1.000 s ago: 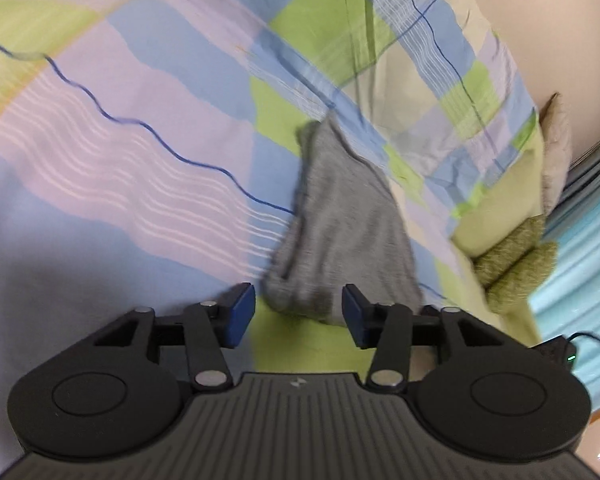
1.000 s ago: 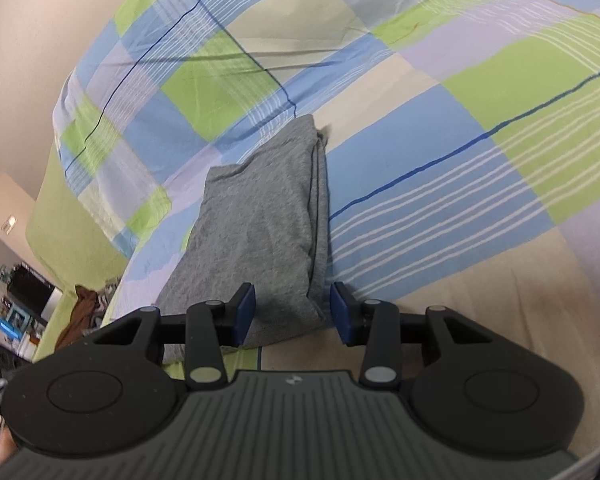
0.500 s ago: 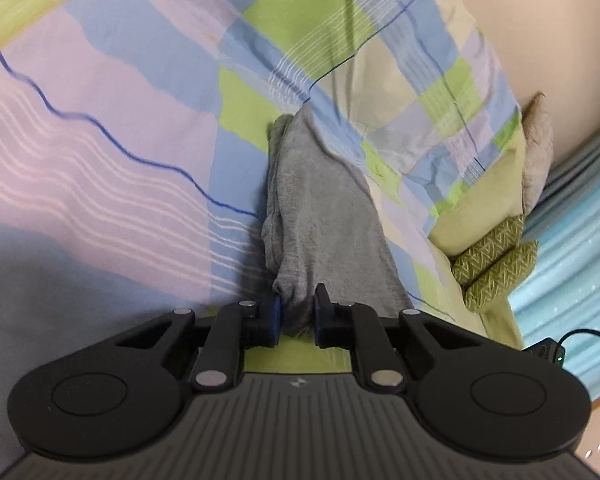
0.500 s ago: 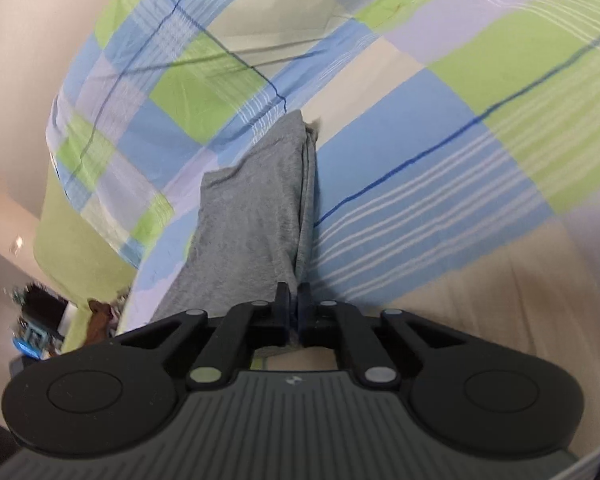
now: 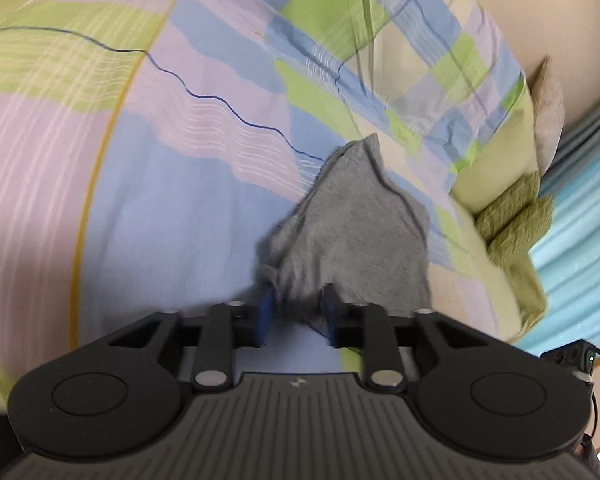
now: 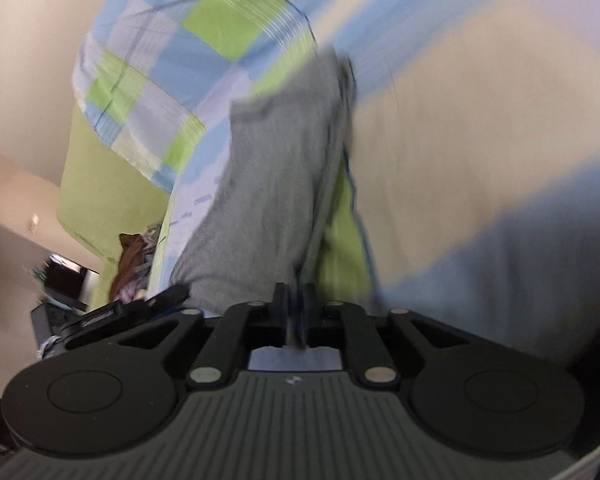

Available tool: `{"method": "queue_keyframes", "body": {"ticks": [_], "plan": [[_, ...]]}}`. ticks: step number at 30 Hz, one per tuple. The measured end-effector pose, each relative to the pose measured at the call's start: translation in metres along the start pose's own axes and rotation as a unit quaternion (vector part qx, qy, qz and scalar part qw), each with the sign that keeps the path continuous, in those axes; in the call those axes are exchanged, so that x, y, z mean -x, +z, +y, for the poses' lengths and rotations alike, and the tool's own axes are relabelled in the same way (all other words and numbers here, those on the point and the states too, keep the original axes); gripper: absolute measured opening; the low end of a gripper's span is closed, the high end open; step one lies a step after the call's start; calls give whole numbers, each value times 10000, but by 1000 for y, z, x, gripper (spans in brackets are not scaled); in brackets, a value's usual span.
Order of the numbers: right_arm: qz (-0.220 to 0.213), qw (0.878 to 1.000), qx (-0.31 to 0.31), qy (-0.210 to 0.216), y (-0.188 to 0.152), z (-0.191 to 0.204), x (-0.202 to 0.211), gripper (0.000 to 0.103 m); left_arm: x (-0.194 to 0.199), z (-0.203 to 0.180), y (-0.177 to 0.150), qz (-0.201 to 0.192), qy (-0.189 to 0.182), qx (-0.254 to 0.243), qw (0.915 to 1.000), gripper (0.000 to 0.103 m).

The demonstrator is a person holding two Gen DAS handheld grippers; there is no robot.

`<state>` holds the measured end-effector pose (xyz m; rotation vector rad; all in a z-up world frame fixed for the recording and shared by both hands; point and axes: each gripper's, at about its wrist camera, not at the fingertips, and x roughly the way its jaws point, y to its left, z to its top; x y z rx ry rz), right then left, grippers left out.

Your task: Fold clothes

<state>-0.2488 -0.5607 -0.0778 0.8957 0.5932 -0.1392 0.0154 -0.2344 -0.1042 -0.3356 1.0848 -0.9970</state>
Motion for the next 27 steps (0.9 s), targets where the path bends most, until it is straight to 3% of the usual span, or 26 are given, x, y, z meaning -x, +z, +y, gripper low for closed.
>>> {"method": "queue_keyframes", "body": {"ticks": [1,4,8,15,20,24,26,27], "plan": [[-161,9991,386,-65,15,3,10,32,6,-2,-9,-84,-103,79,9999,47],[-346,9921,1186,-218,52,5,20,33,6,-13,-34,-50,-511,300,9982,47],[-381,9858,1582,-404,90,-1,19,33,-13,-25,-57,50,-1014,742,9921,47],[-372,9826,1794,-296,107,-8,12,33,-66,-33,-71,297,-1147,1124,9866,47],[56,9690,2457,-238,130,-11,-11,36,-88,-34,-79,11,-1128,1422,9834,47],[618,9445,3225,55,161,-6,-40,39,-92,-35,-89,-250,-1214,1513,9807,45],[1193,9266,3540,437,184,-2,-71,40,-93,-34,-92,-322,-1257,1514,9799,43],[1385,9189,3655,529,192,-1,-83,42,-93,-33,-93,-330,-1275,1519,9796,37]]}}
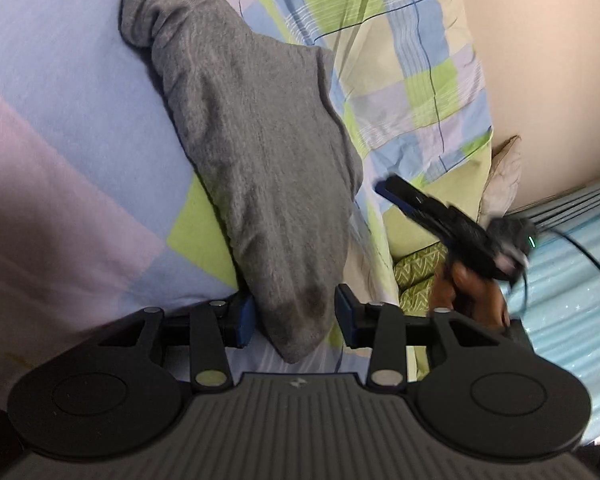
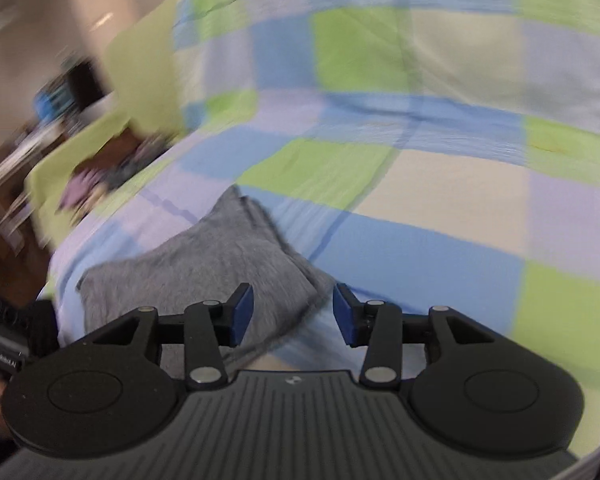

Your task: Fold clothes

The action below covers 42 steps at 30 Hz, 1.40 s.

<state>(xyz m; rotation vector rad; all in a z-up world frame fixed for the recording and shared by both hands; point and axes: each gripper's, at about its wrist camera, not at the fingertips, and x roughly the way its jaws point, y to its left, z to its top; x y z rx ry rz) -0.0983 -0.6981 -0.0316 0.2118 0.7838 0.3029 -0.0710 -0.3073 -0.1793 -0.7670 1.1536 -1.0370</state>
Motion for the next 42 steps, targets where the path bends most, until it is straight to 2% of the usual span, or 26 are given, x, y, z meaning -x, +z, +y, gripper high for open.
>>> {"method": "queue_keyframes", "body": {"ticks": [3,4,6,8,14,17,23,26,27,28,32,35,36,39,42], "plan": [[531,9981,286,133,21,-14,-30,45,-1,9,0,29,44,93,9999,16],[726,9966,278,259,25,-19,-39,45,-1,13,1,37,52,151,9999,13],[1174,9902,35,752,30,-31,-56,47,-1,20,1,35,-35,203,9998,13],[1457,9837,-171,1037,28,-41,-68,49,-1,22,0,23,-101,141,9998,13],[1516,9713,-729,1683,26,-64,-82,51,-5,26,-3,-65,-256,105,9996,13],[1657,9657,-694,1876,31,-65,-88,53,-6,26,-4,-92,-281,66,9995,13],[2044,9452,-701,2449,34,-55,-99,51,-3,29,-6,-106,-323,41,9994,13],[2032,9444,-865,2437,31,-60,-99,40,-3,31,-6,-91,-340,43,9994,12],[2002,9449,-937,2413,30,-62,-98,31,-4,30,-5,-68,-340,37,9994,11],[1943,9467,-1006,2365,27,-63,-96,28,-4,30,-3,-20,-334,24,9994,9],[1676,9550,-1213,2124,19,-61,-87,25,-4,17,4,151,-266,-141,9994,2],[1411,9644,-1340,1790,15,-50,-64,24,7,0,21,285,-169,-377,9987,2],[1260,9671,-1571,1554,13,-46,-49,24,10,-5,26,321,-157,-433,9984,2],[906,9671,-2052,1201,4,-36,-14,24,26,-25,50,417,-156,-723,9964,2],[287,9605,-2640,830,-26,-14,44,24,34,-48,70,611,-214,-1000,9929,2]]}}
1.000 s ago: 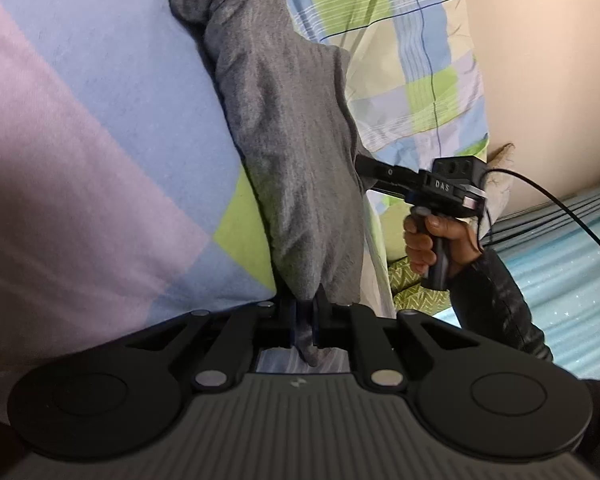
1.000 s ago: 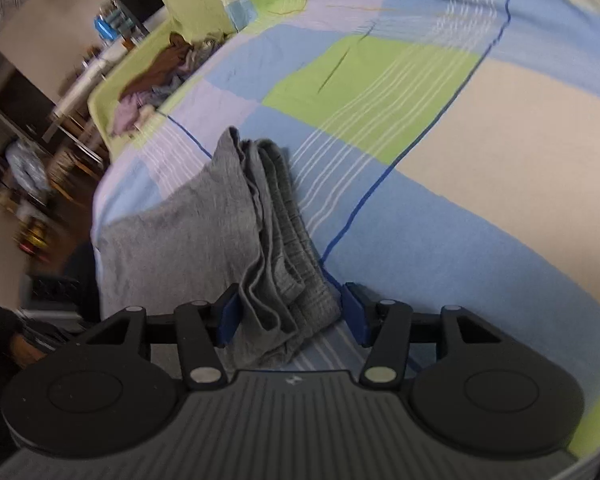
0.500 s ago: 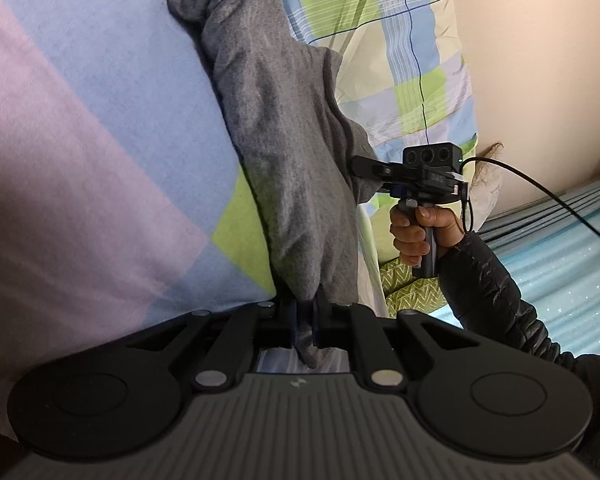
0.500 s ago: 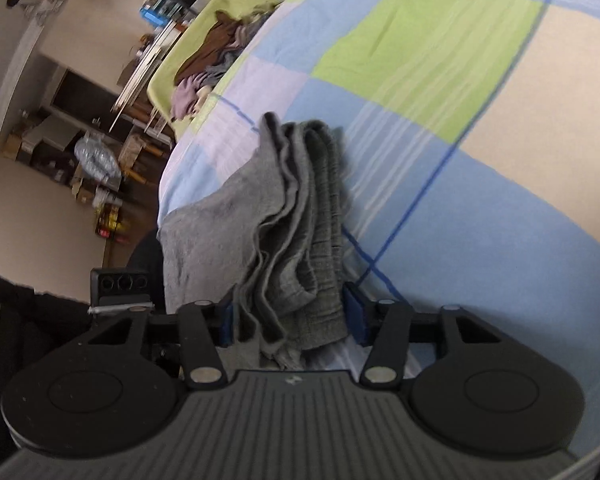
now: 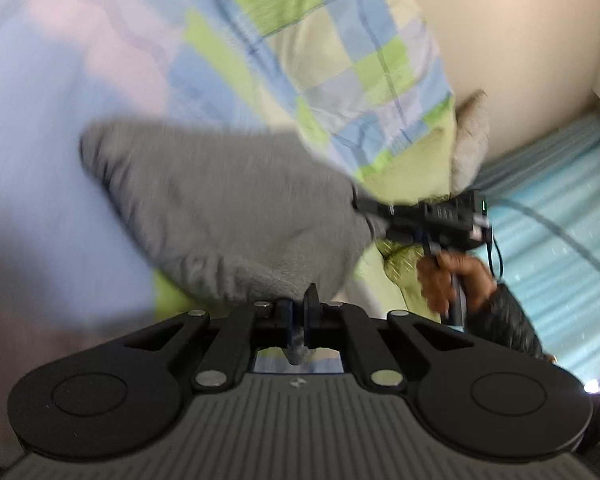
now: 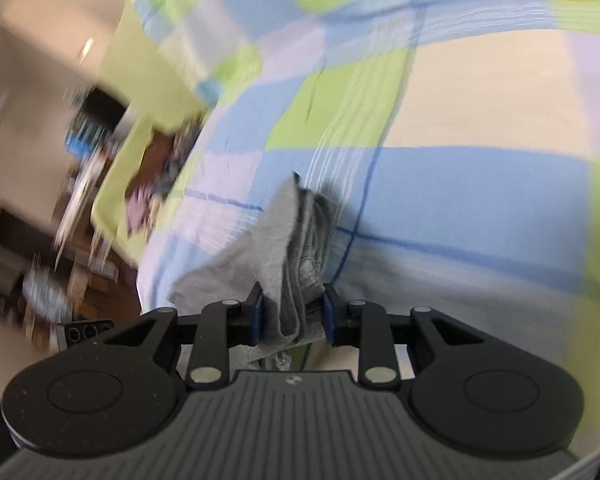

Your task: Fold clothes

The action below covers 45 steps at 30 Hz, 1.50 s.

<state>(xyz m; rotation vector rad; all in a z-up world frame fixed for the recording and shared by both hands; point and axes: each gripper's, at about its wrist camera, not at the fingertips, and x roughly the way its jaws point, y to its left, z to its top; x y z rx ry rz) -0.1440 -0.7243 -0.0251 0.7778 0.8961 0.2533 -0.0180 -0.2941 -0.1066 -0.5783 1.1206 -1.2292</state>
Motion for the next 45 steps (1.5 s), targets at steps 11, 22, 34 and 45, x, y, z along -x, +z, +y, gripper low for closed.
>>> {"method": "queue_keyframes", "body": {"ticks": [11,22,34,45], "plan": [[-1394,9836,-1133,-150,-139,17,104,11,1,-77,4,589,-402,-658,9953,2],[-1789,9758,-1246,-184,-144,25,107,10,-21,-126,39,722,-424,-1175,9895,1],[-3437,9205,-1730,-676,-231,60,226,10,-99,-232,33,1809,-1688,-2233,9428,1],[-5138,7815,-2908,-2018,-501,104,373,10,-257,-372,-136,3839,-2889,-2704,8343,1]]}}
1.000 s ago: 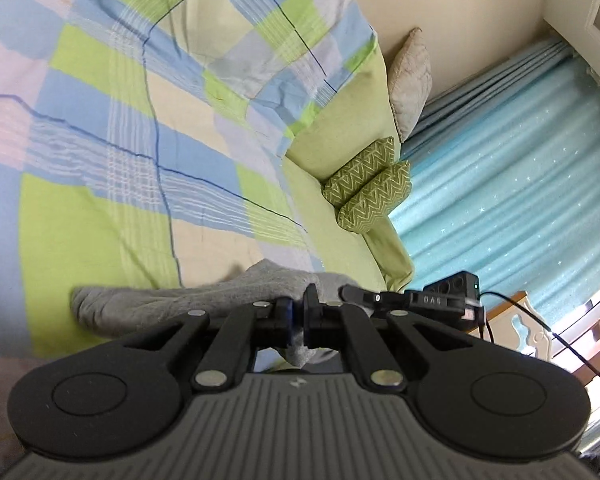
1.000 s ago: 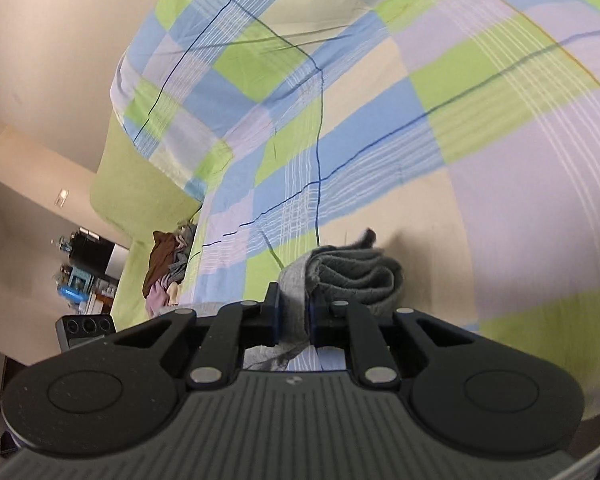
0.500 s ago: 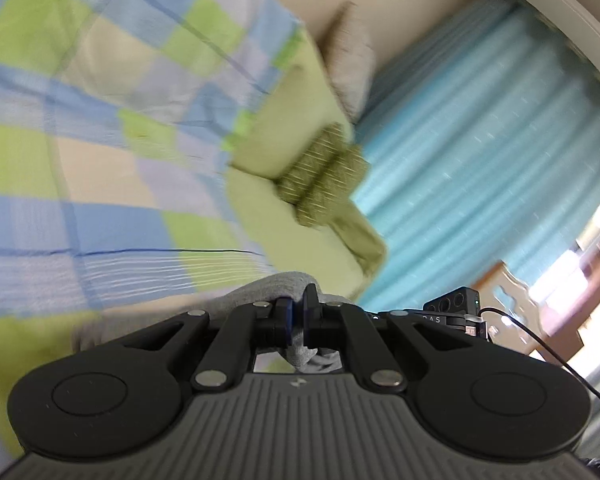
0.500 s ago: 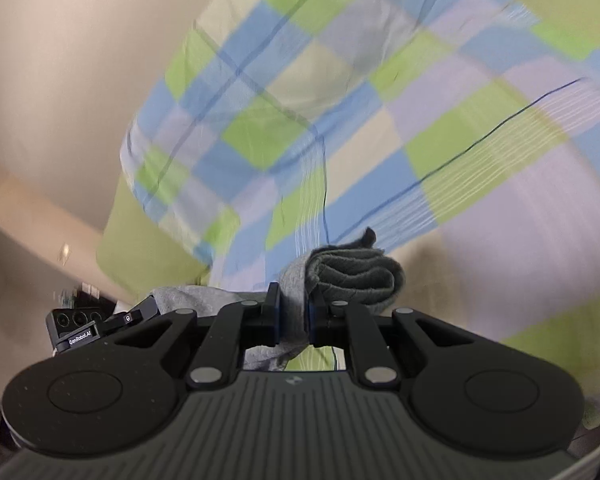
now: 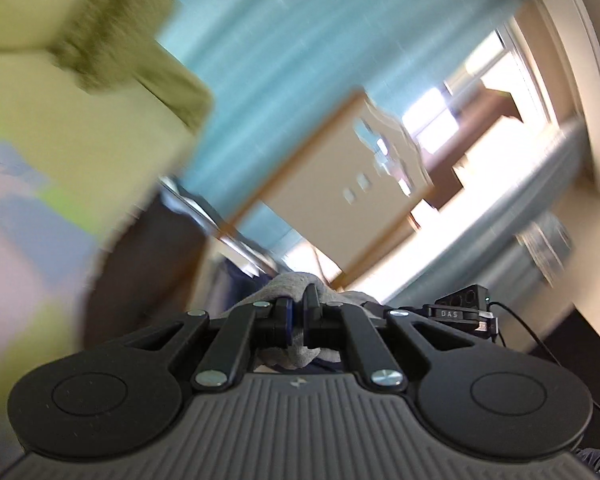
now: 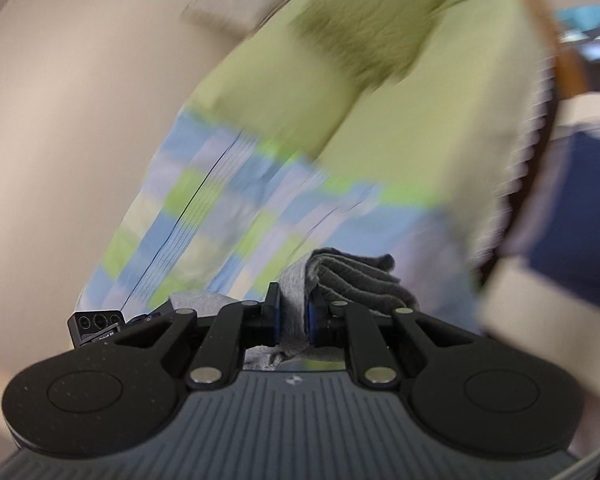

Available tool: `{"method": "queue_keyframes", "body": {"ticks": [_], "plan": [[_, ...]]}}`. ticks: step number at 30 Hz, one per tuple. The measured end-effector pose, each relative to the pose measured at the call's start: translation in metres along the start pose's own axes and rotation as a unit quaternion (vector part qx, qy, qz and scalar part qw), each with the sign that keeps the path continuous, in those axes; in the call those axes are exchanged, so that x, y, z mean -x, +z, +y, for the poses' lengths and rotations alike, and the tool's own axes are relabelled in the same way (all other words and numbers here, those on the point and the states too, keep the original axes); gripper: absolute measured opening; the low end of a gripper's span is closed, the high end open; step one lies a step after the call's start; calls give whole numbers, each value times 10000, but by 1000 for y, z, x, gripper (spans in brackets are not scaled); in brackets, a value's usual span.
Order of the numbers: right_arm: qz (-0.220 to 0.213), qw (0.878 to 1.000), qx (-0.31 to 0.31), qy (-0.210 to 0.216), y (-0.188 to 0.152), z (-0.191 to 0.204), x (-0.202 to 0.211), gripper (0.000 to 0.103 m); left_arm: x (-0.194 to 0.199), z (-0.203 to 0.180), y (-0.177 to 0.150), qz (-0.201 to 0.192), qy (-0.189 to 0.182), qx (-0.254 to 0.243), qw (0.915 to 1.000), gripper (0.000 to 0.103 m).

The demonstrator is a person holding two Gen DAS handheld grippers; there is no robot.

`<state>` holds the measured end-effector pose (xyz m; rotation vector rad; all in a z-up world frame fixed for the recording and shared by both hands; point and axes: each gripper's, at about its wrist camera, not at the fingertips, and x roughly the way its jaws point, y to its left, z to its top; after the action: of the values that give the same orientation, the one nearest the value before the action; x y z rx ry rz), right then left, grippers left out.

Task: Fold clothes
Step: 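Carry the folded grey bundle with the right gripper onto the navy clothes stack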

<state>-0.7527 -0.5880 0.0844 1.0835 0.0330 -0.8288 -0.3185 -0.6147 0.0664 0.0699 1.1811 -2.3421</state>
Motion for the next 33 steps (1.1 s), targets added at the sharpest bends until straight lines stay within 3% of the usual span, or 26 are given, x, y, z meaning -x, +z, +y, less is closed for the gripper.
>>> {"method": "queue_keyframes", "body": {"ticks": [4,8,13,18,21,24,29,33], "plan": [[-715,9959,-330,-450,11,-48,64,10,-115,-24,33,625,-454,-275,9966,1],[-1273,9882,-389,-761,33,-78,104,10,-212,-54,68,923,-757,-635,9908,1],[-2181,9690,119,-1152,63,-97,147,10,-286,-70,83,1033,-1032,-916,9850,1],[-2137,9669,222,-1376,36,-130,130,10,-318,-13,32,1717,-734,-682,9800,1],[-1858,9706,-251,-1507,8,-170,105,10,-331,35,-12,2234,-346,-376,9734,1],[-1932,9675,-737,-1452,-18,-196,95,10,-328,51,-28,2341,-319,-393,9709,2],[-1942,9647,-799,-1592,-34,-196,98,10,-328,60,-24,2202,-471,-346,9737,2],[-2059,9617,-921,-1554,-33,-189,101,10,-338,53,3,2113,-599,-514,9742,2]]}}
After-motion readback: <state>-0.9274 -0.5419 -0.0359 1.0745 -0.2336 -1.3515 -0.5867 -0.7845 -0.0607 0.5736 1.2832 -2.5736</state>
